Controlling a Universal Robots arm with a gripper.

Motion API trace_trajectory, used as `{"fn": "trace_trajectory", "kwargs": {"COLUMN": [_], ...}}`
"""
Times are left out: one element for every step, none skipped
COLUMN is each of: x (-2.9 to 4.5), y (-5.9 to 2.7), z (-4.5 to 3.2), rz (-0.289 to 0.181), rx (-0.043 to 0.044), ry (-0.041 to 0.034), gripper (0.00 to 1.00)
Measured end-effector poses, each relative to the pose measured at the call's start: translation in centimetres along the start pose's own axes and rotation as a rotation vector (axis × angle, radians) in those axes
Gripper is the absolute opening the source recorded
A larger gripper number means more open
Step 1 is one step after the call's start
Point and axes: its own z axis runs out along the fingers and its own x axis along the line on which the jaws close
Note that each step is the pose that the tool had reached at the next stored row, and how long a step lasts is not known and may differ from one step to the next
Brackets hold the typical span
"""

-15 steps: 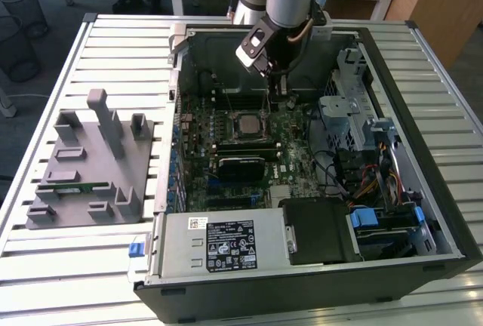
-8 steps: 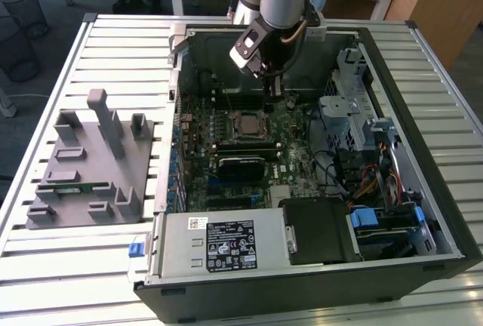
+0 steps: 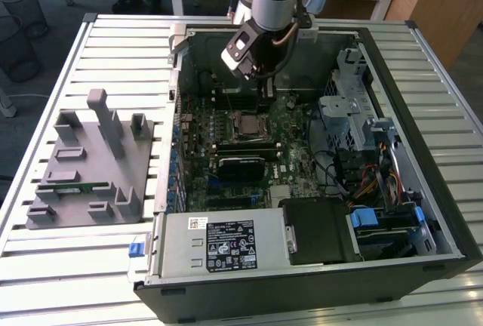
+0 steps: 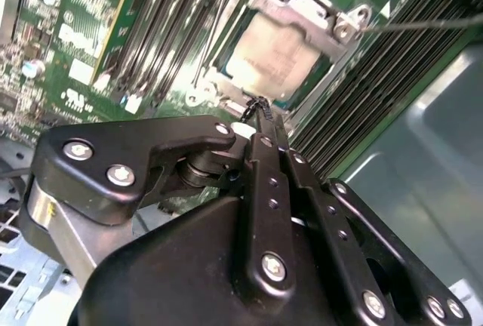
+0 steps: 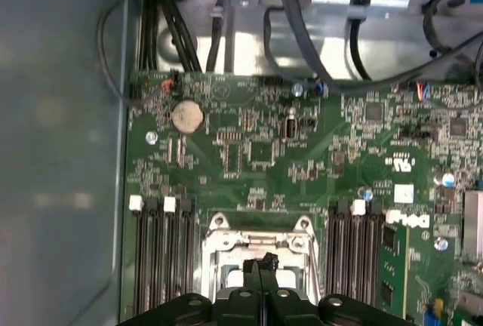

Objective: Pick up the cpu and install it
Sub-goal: 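Close the cpu cover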

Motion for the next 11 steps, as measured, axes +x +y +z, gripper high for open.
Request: {"fn": "trace_trajectory", "kwargs": {"x": [0.00, 0.01, 0.01, 0.02, 0.02, 0.02, 0.02, 0.02, 0.02, 0.02, 0.02], "y": [-0.22, -0.40, -0.57, -0.69, -0.76, -0.81, -0.85, -0.85, -0.86, -0.86, -0.87], "z": [0.05, 0.10, 0.14, 0.18, 0.21, 0.23, 0.24, 0.25, 0.25, 0.26, 0.26], "rz": [0.000, 0.000, 0.000, 0.000, 0.000, 0.000, 0.000, 0.000, 0.000, 0.000, 0.000], "rx": [0.0000, 0.0000, 0.0000, 0.0000, 0.0000, 0.0000, 0.0001, 0.0001, 0.0001, 0.0000, 0.0000], "ry": [0.0000, 0.0000, -0.0001, 0.0000, 0.0000, -0.0001, -0.0002, -0.0002, -0.0002, -0.0001, -0.0001], "gripper": [0.11, 0.11, 0.11, 0.11, 0.11, 0.11, 0.11, 0.11, 0.11, 0.11, 0.11]}}
